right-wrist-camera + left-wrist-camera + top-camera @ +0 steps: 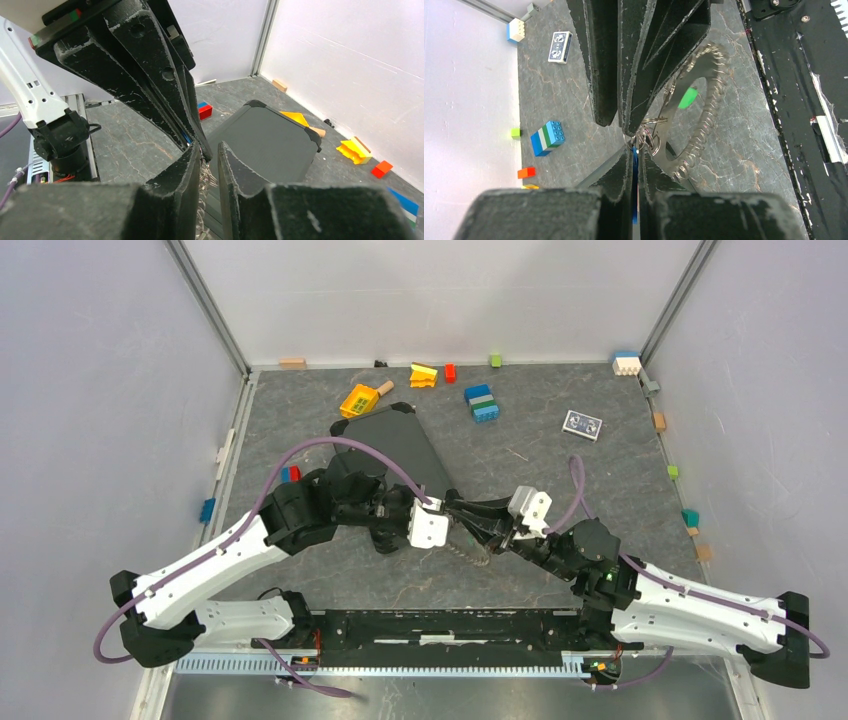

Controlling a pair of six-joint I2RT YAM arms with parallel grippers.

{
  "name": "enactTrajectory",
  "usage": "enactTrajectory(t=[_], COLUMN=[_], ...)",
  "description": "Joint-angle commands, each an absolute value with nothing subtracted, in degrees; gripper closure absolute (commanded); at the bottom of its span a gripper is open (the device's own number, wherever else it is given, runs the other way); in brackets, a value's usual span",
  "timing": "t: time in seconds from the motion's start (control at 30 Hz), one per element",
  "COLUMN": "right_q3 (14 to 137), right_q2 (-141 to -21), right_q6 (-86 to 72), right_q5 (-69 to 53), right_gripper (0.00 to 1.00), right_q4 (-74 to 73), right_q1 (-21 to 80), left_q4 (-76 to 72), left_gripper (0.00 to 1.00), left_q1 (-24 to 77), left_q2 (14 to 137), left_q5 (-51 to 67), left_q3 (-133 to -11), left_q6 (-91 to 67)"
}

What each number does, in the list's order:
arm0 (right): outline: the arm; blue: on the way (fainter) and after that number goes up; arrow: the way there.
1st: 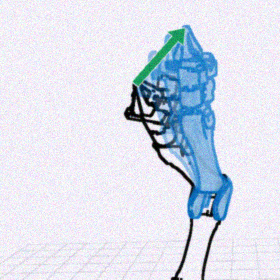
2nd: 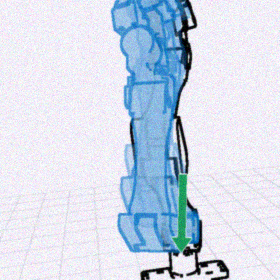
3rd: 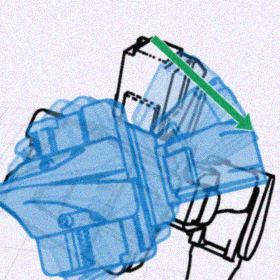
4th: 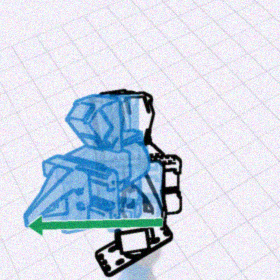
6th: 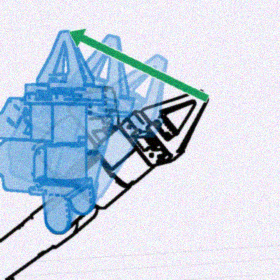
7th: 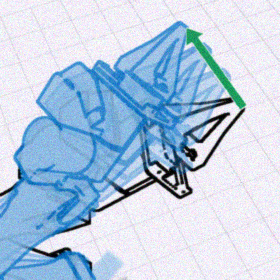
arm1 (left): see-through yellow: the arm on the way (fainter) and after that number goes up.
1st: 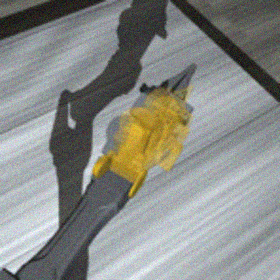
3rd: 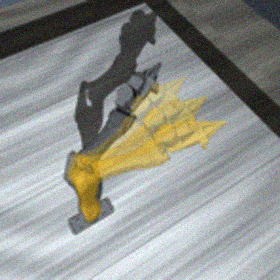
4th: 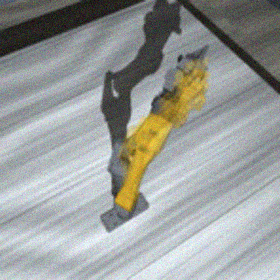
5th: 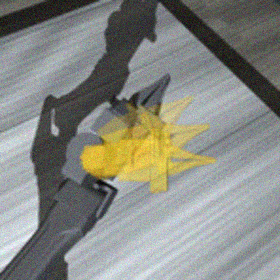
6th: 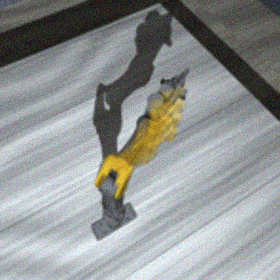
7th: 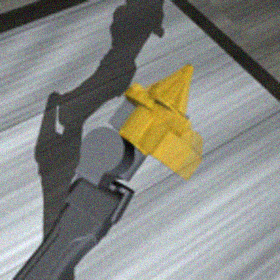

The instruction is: Remove the keys from the keyring

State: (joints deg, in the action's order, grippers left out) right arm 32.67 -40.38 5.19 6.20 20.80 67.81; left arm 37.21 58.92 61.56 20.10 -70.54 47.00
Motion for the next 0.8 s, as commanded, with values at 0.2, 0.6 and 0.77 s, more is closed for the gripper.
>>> enactTrajectory(t=[0.2, 0.6, 0.77], right_q3=[33.3, 35.1, 37.1], right_q2=[-40.9, -41.4, -41.3], right_q6=[4.0, 3.5, 3.6], right_q5=[5.6, 6.7, 7.8], right_gripper=[0.74, 0.92, 1.0], right_q4=[21.5, 16.6, 14.2], right_q1=[67.7, 67.7, 67.7], left_q4=[34.7, 34.7, 34.7], left_gripper=[0.98, 0.98, 0.98], left_q1=[59.0, 59.1, 59.1], left_q2=[61.0, 60.7, 60.4], left_q5=[22.5, 22.2, 22.1], left_q3=[-71.7, -71.5, -70.4], left_q6=[46.2, 46.5, 49.0])
